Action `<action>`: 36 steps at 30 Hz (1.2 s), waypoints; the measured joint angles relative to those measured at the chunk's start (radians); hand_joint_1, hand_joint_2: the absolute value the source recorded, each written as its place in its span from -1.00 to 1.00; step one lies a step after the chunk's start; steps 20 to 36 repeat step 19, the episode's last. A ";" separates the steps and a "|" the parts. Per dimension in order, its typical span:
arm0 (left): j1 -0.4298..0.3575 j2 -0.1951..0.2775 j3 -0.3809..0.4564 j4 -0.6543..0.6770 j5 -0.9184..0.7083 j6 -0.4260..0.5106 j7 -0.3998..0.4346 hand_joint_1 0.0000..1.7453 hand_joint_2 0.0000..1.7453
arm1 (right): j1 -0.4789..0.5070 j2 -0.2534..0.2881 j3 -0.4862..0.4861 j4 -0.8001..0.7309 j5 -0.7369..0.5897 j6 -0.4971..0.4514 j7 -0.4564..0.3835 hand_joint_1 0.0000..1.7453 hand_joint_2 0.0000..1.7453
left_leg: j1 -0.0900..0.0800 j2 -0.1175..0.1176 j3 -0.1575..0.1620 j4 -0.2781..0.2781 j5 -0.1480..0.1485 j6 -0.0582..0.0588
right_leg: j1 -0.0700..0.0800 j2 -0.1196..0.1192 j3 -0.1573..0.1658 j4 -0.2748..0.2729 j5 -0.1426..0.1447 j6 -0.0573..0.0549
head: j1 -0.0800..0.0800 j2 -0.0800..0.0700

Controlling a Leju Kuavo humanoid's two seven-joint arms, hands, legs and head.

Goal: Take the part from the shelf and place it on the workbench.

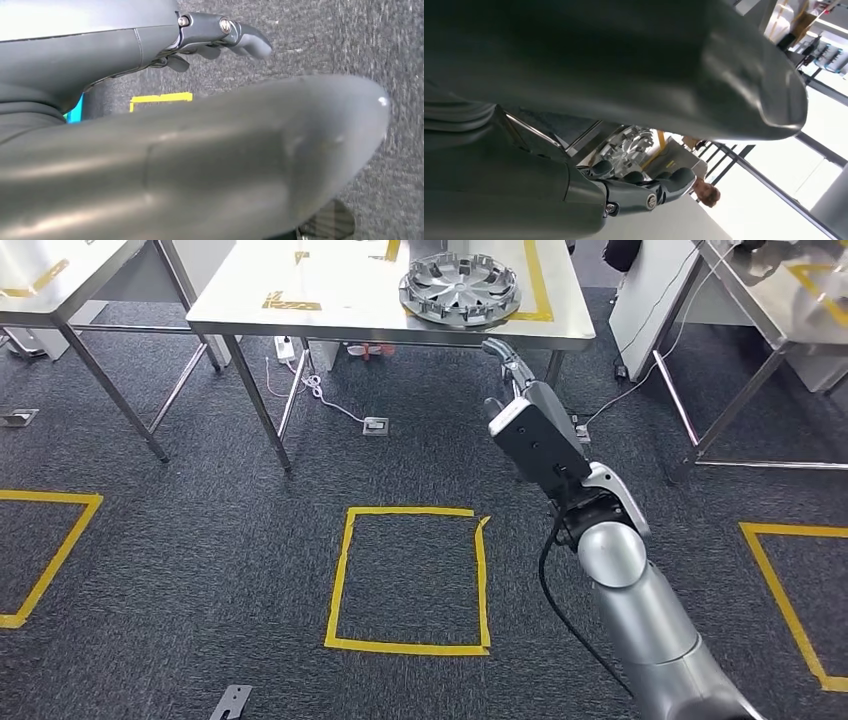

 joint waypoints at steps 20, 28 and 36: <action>0.000 -0.003 0.000 0.003 -0.039 -0.006 0.029 -1.00 1.00 | 0.043 -0.006 -0.112 0.375 0.053 0.004 0.217 -1.00 1.00 | 0.004 -0.012 0.102 0.003 -0.114 0.010 | -0.019 -0.007 -0.132 -0.011 0.132 0.026 | -0.009 0.000; 0.000 -0.003 0.000 0.003 -0.039 -0.006 0.029 -1.00 1.00 | 0.043 -0.006 -0.112 0.375 0.053 0.004 0.217 -1.00 1.00 | 0.004 -0.012 0.102 0.003 -0.114 0.010 | -0.019 -0.007 -0.132 -0.011 0.132 0.026 | -0.009 0.000; 0.000 -0.003 0.000 0.003 -0.039 -0.006 0.029 -1.00 1.00 | 0.043 -0.006 -0.112 0.375 0.053 0.004 0.217 -1.00 1.00 | 0.004 -0.012 0.102 0.003 -0.114 0.010 | -0.019 -0.007 -0.132 -0.011 0.132 0.026 | -0.009 0.000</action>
